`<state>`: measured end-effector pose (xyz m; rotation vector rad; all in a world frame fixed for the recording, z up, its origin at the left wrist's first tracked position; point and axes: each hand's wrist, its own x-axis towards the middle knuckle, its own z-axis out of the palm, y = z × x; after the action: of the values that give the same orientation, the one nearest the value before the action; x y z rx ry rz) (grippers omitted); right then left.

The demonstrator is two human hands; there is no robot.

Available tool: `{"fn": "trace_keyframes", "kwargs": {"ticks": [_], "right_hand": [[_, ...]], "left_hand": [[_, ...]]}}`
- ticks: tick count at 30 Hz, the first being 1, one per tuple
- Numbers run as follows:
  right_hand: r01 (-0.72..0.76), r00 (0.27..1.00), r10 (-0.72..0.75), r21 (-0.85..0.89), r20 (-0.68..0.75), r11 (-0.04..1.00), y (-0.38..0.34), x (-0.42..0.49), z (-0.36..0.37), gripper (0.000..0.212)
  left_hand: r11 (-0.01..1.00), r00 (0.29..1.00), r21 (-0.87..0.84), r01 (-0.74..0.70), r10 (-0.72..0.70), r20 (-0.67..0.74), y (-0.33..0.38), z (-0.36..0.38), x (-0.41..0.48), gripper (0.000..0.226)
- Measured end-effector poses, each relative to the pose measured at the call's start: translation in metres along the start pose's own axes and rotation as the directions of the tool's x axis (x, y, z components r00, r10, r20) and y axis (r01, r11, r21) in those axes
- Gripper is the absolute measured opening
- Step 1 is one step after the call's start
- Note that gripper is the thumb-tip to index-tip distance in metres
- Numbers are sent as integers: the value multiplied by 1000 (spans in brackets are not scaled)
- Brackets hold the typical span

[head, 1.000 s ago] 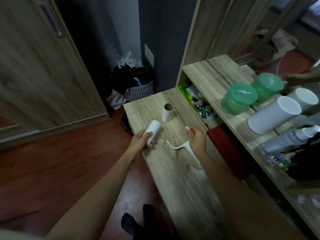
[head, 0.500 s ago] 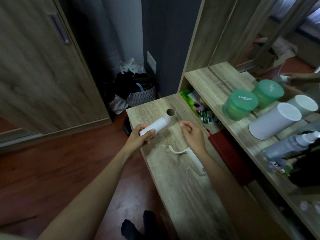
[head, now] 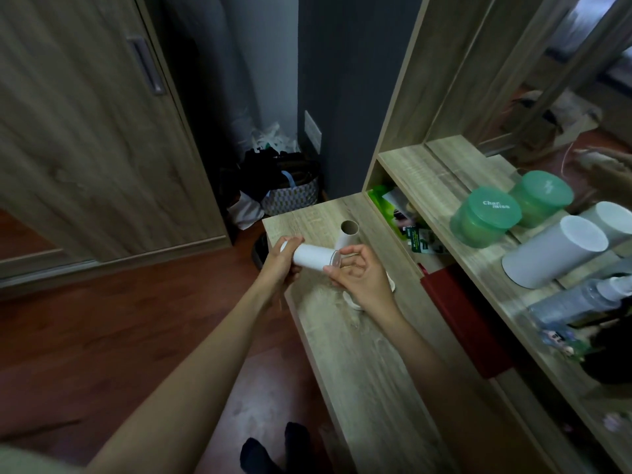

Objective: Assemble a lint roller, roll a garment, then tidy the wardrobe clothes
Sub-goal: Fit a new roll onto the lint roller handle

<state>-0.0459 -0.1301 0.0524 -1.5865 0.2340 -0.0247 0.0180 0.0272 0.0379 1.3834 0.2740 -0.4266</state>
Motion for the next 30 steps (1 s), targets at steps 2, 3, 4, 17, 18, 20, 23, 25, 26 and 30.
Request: {"fn": "trace_keyframes", "kwargs": {"ticks": [2,3,4,17,18,20,23,25,26,30], "right_hand": [[26,1000,-26,-9,-14,1000,-3,-4,3,38],[33,999,-33,-9,-17,999,-5,-5,3,39],[38,999,-38,-5,-16,999,-6,-6,4,39],[21,999,-18,-67,47,998,-8,-4,-4,41],[14,999,-11,-81,33,997,-5,-3,-6,40],[-11,1000,12,-77,20,997,0,-1,-8,35],[-73,997,73,-14,-24,997,10,7,-12,27],[-108,993,106,-20,-60,994,17,18,-17,24],[-125,990,121,-52,-72,991,22,26,-19,22],[-183,983,172,-265,-63,947,49,56,-17,16]], "left_hand": [[1000,1000,-31,-1,2,4,2,2,-1,16],[999,1000,-32,-5,6,12,3,2,-2,16],[1000,1000,-27,-11,12,20,4,2,-3,15],[994,997,79,-69,65,45,5,-3,-2,15],[995,997,77,-67,64,35,3,-4,-1,15],[994,998,94,-58,59,-10,-2,-8,2,16],[990,994,128,-60,71,-87,-12,-16,6,14],[988,990,142,-64,81,-119,-18,-21,7,15],[987,987,151,-61,82,-140,-21,-25,7,17],[987,978,150,-64,92,-189,-32,-43,9,18]]}}
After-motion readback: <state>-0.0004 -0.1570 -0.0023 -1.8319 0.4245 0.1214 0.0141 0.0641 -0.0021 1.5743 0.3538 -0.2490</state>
